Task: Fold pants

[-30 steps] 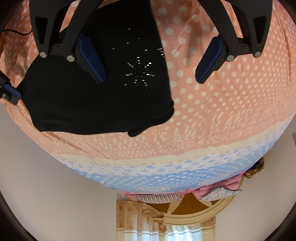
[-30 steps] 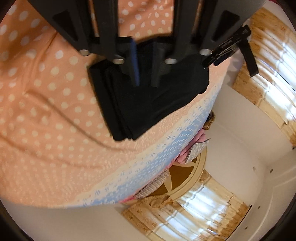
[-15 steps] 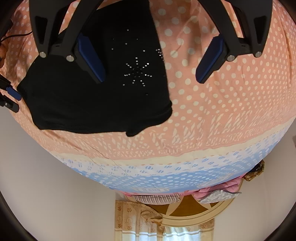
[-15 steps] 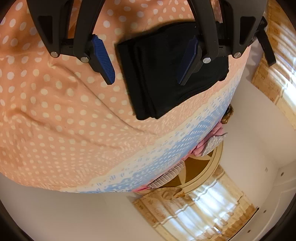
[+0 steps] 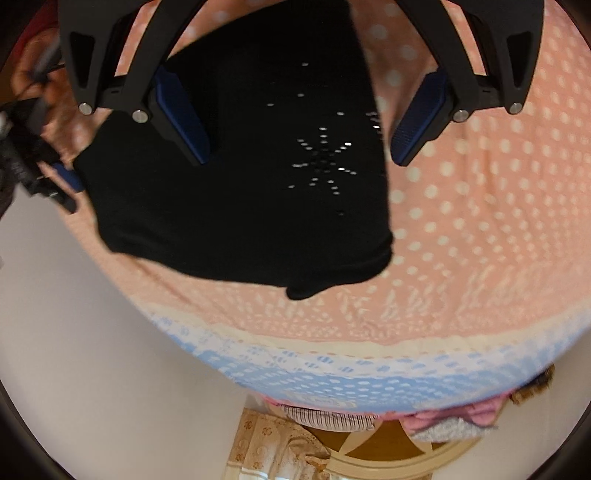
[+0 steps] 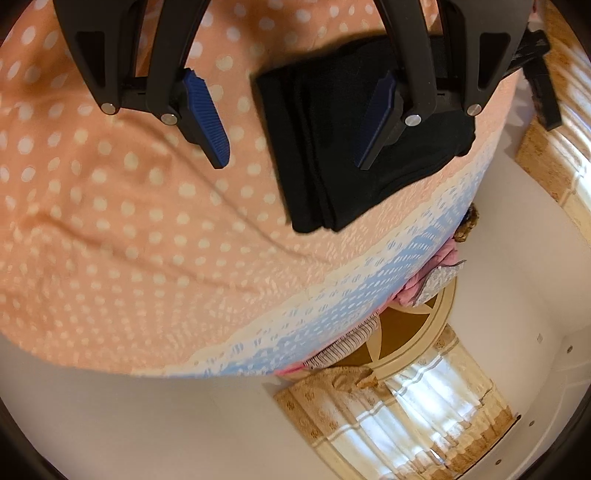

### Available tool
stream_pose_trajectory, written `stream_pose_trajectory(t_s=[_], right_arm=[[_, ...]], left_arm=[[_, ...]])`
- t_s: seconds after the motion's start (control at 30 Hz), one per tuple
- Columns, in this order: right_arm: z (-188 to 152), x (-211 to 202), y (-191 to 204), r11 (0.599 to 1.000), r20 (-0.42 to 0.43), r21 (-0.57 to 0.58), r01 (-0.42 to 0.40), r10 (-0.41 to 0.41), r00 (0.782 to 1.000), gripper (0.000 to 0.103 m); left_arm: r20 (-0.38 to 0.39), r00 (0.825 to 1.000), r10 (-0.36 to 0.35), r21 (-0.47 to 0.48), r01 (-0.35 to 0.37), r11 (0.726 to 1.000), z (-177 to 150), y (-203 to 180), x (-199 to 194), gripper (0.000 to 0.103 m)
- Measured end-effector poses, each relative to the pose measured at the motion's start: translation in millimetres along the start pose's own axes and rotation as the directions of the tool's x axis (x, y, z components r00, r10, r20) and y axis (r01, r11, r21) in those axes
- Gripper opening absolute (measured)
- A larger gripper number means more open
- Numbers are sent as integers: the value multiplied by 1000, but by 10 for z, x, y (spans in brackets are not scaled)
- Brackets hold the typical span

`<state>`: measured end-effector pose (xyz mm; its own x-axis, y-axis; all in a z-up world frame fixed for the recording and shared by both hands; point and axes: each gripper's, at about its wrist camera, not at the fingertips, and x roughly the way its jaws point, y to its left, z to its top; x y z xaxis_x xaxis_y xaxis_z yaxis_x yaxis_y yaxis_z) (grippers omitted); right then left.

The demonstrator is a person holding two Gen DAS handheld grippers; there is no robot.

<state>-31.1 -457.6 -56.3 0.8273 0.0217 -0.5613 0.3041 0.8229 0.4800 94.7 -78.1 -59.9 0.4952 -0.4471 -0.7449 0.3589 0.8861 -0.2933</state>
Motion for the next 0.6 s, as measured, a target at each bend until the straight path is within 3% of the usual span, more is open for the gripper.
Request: stream_pose_trajectory(t_s=[0.1, 0.2, 0.23, 0.37, 0.6], right_arm=[[13, 82, 35, 1000, -7, -3, 3, -3, 1000, 71], [-56, 278, 61, 998, -92, -15, 56, -57, 994, 71], [-69, 271, 115, 996, -79, -46, 72, -75, 994, 71], [-153, 303, 245, 995, -108, -98, 11, -21, 994, 71], [-239, 339, 412, 978, -125, -206, 34, -61, 990, 71]], left_arm=[[-33, 999, -38, -64, 36, 997, -28, 83, 94, 101], [-26, 999, -26, -31, 25, 999, -54, 37, 108, 103], [-32, 999, -15, -19, 14, 1000, -53, 1, 119, 103], [-30, 999, -14, -6, 14, 1000, -67, 3, 108, 103], [58, 998, -37, -130, 44, 990, -105, 310, -149, 103]])
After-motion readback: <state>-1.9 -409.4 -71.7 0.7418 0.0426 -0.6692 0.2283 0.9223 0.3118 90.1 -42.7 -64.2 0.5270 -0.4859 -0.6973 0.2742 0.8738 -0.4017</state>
